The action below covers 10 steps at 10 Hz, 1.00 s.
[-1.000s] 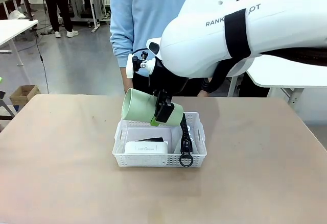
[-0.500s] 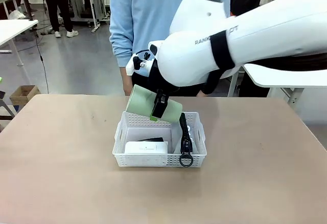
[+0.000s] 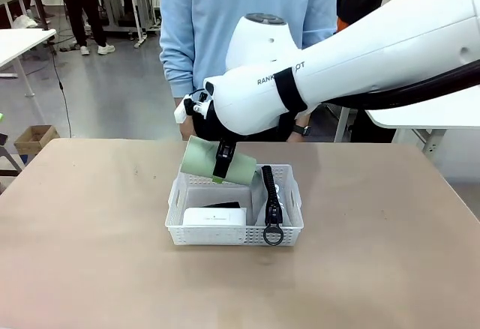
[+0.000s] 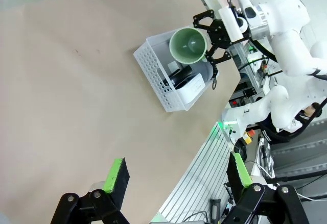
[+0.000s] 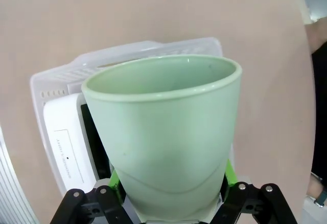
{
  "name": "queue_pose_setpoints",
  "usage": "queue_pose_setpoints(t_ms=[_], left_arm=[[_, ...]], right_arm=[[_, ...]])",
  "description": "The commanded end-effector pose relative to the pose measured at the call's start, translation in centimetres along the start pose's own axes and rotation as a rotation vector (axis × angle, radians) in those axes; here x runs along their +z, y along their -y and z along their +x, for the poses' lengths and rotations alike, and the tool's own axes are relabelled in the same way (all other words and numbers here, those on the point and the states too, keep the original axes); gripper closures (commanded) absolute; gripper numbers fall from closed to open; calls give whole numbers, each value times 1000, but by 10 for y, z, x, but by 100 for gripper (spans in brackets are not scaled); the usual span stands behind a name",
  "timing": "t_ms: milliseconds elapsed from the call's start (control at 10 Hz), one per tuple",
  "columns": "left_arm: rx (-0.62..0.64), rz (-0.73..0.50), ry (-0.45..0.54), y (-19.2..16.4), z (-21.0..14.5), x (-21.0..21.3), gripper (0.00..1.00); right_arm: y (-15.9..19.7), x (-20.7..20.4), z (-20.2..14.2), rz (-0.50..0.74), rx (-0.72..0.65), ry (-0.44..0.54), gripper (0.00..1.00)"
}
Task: Efficiently arrange items inside the basket to fit them all.
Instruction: Pick up the Reusable plastic cup and place it inside the Organizing basket.
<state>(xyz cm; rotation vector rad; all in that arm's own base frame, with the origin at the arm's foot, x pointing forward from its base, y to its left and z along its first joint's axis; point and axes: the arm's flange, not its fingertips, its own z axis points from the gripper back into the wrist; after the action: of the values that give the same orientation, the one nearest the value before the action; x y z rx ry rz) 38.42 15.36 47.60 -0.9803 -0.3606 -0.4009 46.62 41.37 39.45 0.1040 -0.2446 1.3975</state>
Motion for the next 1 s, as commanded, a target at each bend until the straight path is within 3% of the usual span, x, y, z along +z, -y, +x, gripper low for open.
queue_pose_setpoints(t_ms=[0, 900], left_arm=[[-1, 8, -1, 3, -1, 1, 0], [-1, 8, -1, 3, -1, 1, 0]], right_arm=[[4, -8, 12, 22, 13, -52, 16], [7, -50, 22, -1, 69, -124, 16]])
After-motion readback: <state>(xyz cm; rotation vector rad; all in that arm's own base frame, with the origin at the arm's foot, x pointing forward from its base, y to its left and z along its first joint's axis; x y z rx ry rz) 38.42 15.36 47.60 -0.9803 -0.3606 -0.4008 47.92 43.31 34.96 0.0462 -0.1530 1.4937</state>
